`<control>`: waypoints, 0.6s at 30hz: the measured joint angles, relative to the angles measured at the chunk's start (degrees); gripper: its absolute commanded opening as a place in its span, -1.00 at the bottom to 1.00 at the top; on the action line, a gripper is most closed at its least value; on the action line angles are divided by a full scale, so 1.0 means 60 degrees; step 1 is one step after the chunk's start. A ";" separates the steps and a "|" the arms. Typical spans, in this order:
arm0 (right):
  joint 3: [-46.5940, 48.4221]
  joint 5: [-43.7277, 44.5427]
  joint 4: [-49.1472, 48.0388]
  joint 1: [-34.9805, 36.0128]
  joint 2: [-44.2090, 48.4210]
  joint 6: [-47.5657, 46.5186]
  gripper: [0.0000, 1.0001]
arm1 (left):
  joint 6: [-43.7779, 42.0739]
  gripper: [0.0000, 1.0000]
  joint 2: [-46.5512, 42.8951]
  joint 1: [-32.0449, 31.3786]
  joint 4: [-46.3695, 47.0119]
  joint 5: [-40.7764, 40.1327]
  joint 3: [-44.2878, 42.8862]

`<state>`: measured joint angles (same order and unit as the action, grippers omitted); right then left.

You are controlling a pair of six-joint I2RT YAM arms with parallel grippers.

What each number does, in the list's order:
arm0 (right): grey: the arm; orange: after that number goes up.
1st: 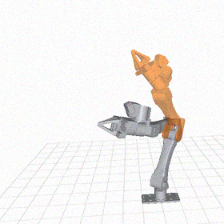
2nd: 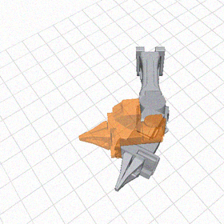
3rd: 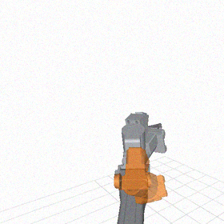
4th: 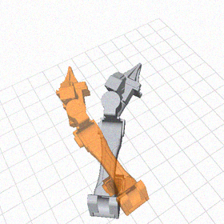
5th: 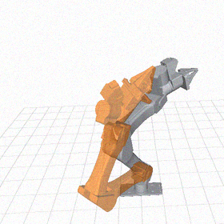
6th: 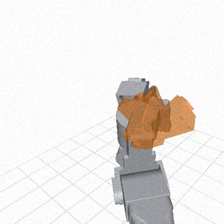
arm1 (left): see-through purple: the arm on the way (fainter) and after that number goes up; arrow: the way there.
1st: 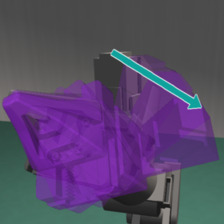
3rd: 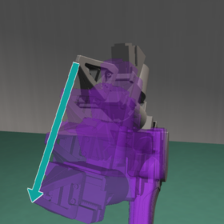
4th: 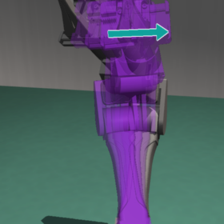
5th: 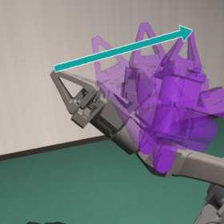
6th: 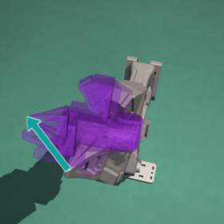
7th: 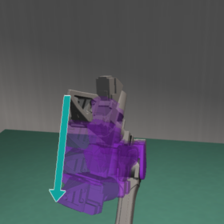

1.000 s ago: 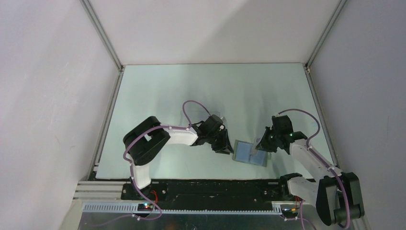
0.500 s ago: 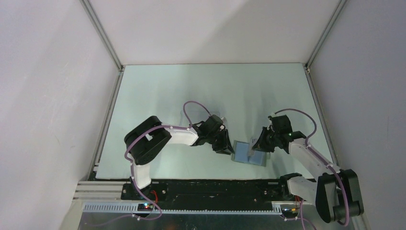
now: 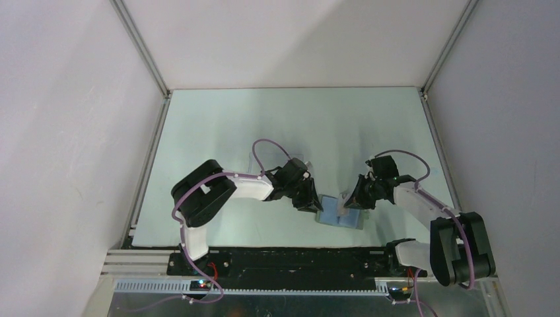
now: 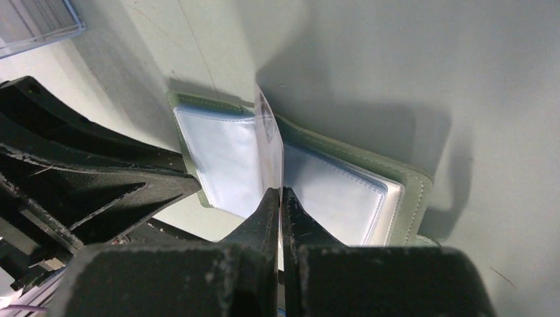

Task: Put the credit cards into the card holder
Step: Insert the credit card into the card holder.

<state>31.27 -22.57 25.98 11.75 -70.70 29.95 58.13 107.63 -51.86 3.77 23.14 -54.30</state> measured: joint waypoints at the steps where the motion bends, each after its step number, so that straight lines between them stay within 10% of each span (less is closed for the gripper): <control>1: 0.0026 -0.0018 0.0004 0.0036 -0.0011 0.0000 -1.00 | 0.0022 -0.46 0.0000 0.0004 -0.0004 0.0000 0.0000; 7: 0.0182 -0.0113 0.0000 0.0321 -0.0015 -0.0004 -1.00 | 0.0062 -0.97 0.0000 0.0058 0.0015 -0.0066 0.0095; 18: 0.0186 -0.0586 0.0015 0.0397 -0.0047 -0.0011 -1.00 | 0.0160 -1.00 -0.0033 0.0153 0.0353 -0.0025 0.0361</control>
<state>32.38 -26.09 26.06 14.13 -70.98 29.89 59.09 107.44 -50.94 5.89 22.98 -52.14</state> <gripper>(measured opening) 0.009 0.008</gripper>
